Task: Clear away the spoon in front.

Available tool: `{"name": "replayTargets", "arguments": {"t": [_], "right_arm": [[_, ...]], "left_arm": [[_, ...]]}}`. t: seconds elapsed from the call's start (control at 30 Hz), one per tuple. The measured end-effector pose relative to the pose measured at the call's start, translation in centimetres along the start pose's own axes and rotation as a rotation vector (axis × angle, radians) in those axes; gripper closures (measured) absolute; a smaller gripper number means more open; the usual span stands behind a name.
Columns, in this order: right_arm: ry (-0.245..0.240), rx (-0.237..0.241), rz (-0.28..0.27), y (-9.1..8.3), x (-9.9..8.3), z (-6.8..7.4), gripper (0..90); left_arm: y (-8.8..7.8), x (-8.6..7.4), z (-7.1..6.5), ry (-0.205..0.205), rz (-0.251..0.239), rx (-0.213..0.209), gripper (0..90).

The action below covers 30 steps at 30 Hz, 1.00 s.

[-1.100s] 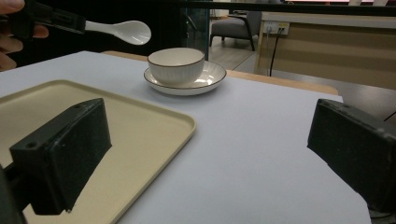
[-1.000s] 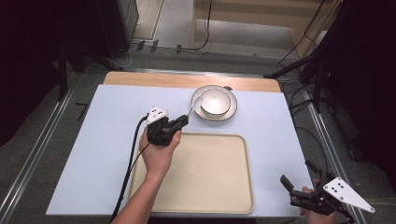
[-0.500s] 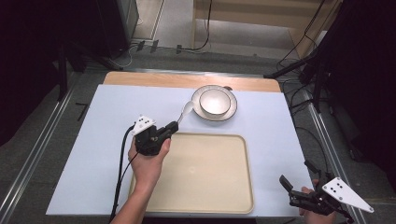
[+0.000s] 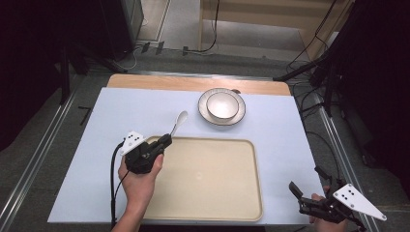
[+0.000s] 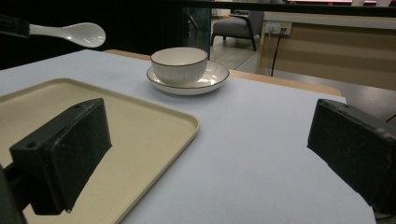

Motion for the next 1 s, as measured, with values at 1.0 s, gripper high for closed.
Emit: {"name": "replayTargets", "arguments": {"t": [1.0], "right_arm": [[0.001, -0.007, -0.007, -0.2, 0.1, 0.0, 0.0]], "left_arm": [[-5.1, -5.3, 3.2, -0.052, -0.022, 0.104, 87.0]]}}
Point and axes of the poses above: each handheld gripper's, and its own axes: y roughly forward along the jaws, x roughly out of its top, z roughly to its left, the point moved 8 cm from there along y, roughly forward along the jaws, and after that the axes turned 8 degrees about z, right-handed, at the moved point
